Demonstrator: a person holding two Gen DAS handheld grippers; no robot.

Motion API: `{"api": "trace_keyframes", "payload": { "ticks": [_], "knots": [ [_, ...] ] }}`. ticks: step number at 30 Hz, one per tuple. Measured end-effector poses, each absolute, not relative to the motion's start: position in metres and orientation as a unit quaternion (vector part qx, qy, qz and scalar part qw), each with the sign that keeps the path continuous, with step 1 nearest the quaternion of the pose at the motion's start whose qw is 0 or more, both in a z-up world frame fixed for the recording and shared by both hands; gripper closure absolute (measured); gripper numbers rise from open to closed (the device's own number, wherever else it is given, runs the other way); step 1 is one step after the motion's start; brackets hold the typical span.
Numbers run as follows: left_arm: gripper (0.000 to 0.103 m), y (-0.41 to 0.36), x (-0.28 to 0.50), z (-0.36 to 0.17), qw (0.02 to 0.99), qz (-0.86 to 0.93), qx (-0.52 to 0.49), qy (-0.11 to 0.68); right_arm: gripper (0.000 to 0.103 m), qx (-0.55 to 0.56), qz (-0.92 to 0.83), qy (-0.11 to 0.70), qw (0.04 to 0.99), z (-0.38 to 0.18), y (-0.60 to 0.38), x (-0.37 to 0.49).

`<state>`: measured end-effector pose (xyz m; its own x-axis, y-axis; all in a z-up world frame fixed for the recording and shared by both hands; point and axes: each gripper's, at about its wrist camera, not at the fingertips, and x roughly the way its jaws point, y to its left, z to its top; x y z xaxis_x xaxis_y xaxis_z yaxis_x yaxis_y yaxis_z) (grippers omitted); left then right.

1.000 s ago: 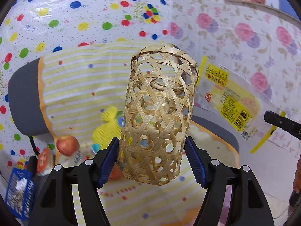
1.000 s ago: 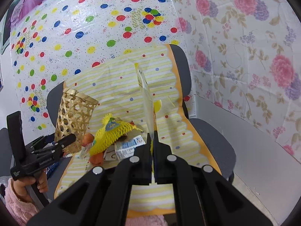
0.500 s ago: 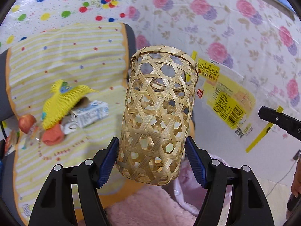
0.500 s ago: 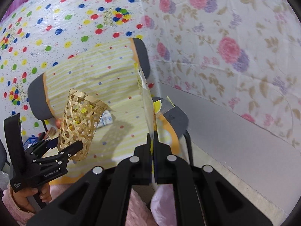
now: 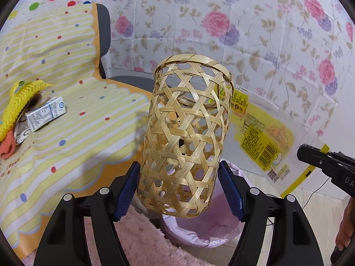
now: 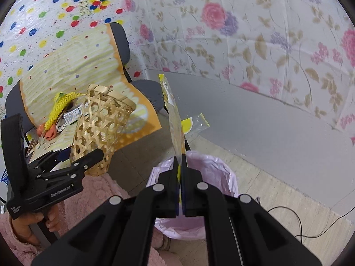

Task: Collect trash
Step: 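Carry the bamboo tube over the pink bin and open the left tool, then move the left tool back over the chair seat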

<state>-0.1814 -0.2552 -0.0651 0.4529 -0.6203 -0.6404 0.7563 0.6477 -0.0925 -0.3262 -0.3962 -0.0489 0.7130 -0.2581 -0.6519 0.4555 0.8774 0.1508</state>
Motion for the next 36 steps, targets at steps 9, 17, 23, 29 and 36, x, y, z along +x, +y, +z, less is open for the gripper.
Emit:
{"api": "trace_keyframes", "payload": {
  "ticks": [9, 17, 23, 29, 36],
  "knots": [
    [0.02, -0.286, -0.166, -0.083, 0.835, -0.403, 0.121, 0.354, 0.097, 0.185, -0.196, 0.354, 0.896, -0.084, -0.426, -0.305],
    [0.02, -0.264, -0.155, -0.079, 0.85, -0.368, 0.122, 0.357, 0.066, 0.18, -0.205, 0.368, 0.889, -0.092, -0.429, -0.296],
    [0.02, -0.241, -0.153, -0.062, 0.862, -0.353, 0.112, 0.347, 0.066, 0.152, -0.203, 0.335, 0.907, -0.063, -0.42, -0.296],
    [0.02, -0.209, -0.147, -0.045, 0.875, -0.326, 0.1, 0.345, 0.066, 0.122, -0.173, 0.318, 0.924, -0.037, -0.4, -0.282],
    [0.02, -0.159, -0.131, -0.03, 0.895, -0.269, 0.081, 0.347, 0.066, 0.084, -0.116, 0.309, 0.94, -0.017, -0.363, -0.241]
  ]
}}
